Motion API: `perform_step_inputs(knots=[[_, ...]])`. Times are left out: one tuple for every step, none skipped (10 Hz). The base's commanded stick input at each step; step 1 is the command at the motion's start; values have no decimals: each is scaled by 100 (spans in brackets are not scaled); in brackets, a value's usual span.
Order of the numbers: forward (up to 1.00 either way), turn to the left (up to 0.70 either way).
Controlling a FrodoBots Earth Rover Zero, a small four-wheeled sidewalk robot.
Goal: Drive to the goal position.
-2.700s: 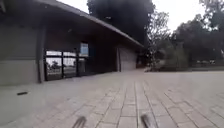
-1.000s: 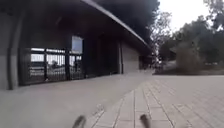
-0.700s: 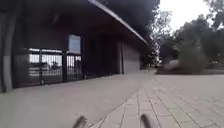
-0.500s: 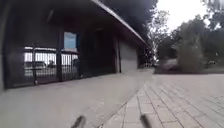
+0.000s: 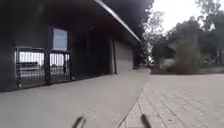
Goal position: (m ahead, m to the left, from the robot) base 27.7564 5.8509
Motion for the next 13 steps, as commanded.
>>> perform_step_inputs(knots=[[97,-18],[97,-16],[97,-16],[97,-17],[97,-17],[97,-17],[97,-16],[97,-14],[97,-10],[98,-1],[95,0],[97,0],[100,4]])
